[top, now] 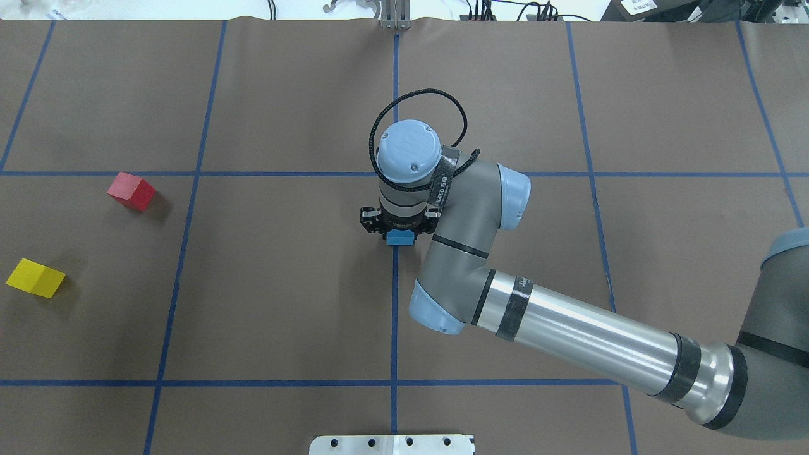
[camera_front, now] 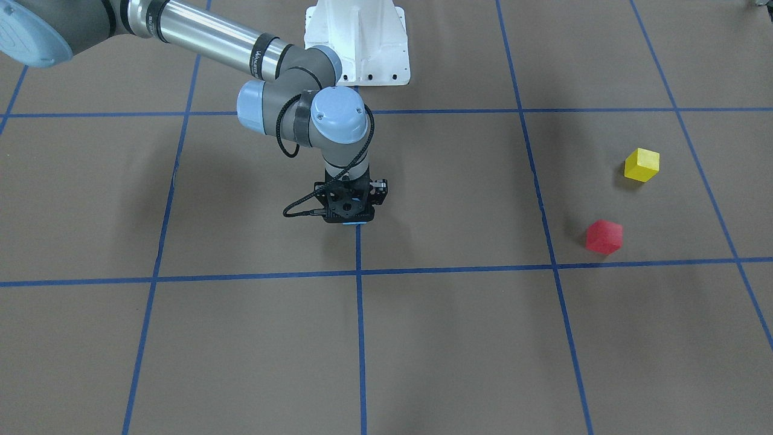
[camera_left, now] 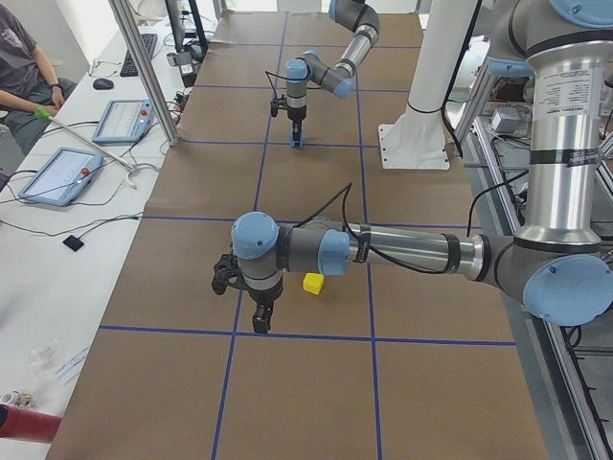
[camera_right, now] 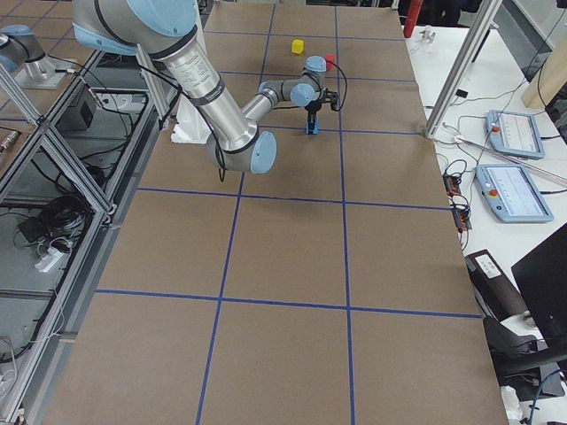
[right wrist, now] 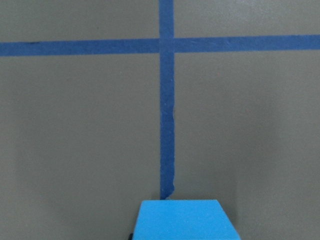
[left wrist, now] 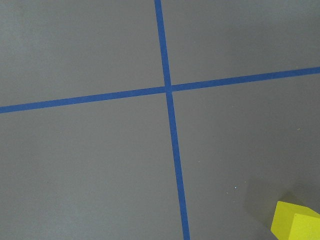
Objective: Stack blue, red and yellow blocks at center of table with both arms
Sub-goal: 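Carry the blue cube with the right gripper to the table center, then set the blue cube down at center and open the right gripper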
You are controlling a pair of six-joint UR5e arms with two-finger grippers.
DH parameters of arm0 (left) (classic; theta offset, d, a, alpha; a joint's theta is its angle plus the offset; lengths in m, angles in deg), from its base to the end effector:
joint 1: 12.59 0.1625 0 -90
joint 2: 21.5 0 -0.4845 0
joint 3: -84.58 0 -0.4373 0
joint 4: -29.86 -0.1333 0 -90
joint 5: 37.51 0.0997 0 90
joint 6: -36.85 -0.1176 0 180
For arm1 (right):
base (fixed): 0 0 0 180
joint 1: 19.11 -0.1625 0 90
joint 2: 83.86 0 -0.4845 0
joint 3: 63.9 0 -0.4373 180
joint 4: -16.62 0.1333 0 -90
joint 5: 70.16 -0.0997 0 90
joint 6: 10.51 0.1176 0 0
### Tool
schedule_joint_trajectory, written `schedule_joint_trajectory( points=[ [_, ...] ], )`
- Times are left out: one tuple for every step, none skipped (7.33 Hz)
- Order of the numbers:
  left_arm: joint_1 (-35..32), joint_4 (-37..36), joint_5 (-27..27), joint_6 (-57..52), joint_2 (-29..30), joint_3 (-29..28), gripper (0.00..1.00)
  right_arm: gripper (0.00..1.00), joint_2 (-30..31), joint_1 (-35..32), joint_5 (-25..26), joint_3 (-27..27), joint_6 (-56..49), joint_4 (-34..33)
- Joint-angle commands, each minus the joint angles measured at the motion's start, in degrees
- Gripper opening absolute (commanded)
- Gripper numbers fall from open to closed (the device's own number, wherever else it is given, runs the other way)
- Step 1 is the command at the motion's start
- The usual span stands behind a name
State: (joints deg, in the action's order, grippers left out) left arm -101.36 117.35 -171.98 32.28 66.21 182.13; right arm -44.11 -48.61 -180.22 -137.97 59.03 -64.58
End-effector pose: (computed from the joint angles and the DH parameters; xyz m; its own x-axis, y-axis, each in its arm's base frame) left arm -0.0397 -0.5207 0.6856 0.7088 0.1283 -0.6937 -0.0782 0.9915 0.1036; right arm -0.7218 -0.5152 0.2382 0.6856 0.0106 0.7279 -0.0201 0.9998 0.0044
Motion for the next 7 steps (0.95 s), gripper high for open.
schedule_joint_trajectory(
  points=[
    [0.0,0.0,0.0,0.0,0.0,0.1,1.0,0.0,-1.0,0.1,0.0,0.7,0.2,0.0],
    [0.0,0.0,0.0,0.0,0.0,0.1,1.0,0.0,-0.9,0.1,0.0,0.9,0.2,-0.1],
    [0.1,0.0,0.0,0.0,0.0,0.1,1.0,0.0,-0.9,0.1,0.0,0.9,0.1,-0.1],
    [0.0,0.0,0.0,0.0,0.0,0.2,1.0,0.99,-1.0,0.4,0.4,0.9,-0.1,-0.2],
    [0.0,0.0,0.0,0.0,0.0,0.3,1.0,1.0,-0.9,0.4,0.5,0.9,-0.2,-0.2],
    [0.1,0.0,0.0,0.0,0.0,0.4,1.0,1.0,-0.9,0.4,0.5,0.8,-0.2,-0.3],
    [0.0,0.0,0.0,0.1,0.0,0.4,1.0,1.0,-0.9,0.3,0.5,0.8,-0.3,-0.5]
  ],
)
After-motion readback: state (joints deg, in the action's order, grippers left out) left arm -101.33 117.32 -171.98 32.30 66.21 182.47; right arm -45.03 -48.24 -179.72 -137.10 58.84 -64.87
